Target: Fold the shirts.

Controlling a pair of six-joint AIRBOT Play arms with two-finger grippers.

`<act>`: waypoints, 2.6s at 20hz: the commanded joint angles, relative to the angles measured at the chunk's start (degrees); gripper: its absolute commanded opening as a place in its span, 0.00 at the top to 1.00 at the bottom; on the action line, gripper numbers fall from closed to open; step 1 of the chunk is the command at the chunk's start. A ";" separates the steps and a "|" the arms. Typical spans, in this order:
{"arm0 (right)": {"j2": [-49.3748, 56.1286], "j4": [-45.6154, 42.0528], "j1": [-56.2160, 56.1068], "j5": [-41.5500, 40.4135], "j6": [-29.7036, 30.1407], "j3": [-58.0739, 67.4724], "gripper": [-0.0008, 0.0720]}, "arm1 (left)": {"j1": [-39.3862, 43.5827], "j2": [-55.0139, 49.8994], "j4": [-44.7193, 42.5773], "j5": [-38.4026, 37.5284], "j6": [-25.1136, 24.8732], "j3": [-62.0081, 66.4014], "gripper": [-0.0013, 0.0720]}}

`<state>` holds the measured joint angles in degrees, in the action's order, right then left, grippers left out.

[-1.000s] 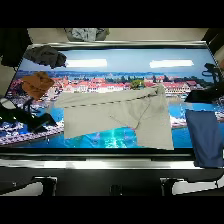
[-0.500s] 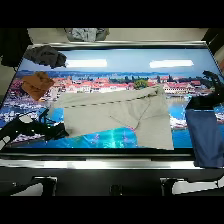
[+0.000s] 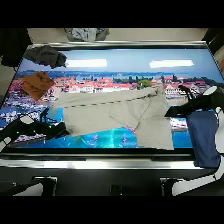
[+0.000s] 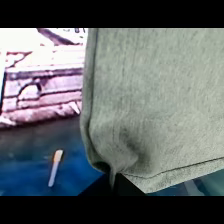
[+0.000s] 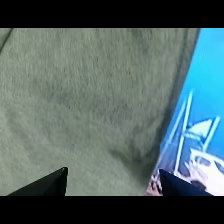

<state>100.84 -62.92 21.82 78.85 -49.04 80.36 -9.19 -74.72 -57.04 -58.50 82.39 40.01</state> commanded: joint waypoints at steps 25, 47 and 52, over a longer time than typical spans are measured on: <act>-42.88 -2.34 -1.97 -10.25 -2.91 38.84 0.91 | -10.64 23.06 -10.14 -6.03 3.37 76.76 0.94; -12.00 -13.16 -8.55 12.92 -5.84 29.46 0.91 | -9.44 5.75 -16.22 -14.10 -3.67 41.31 0.94; 5.95 -9.03 -14.32 -17.07 -13.38 29.51 0.91 | -5.77 -18.64 -15.96 -4.59 -4.83 49.13 0.94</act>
<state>97.12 -75.66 10.15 77.56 -58.59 110.37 -16.56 -81.36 -73.76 -68.86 78.41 86.39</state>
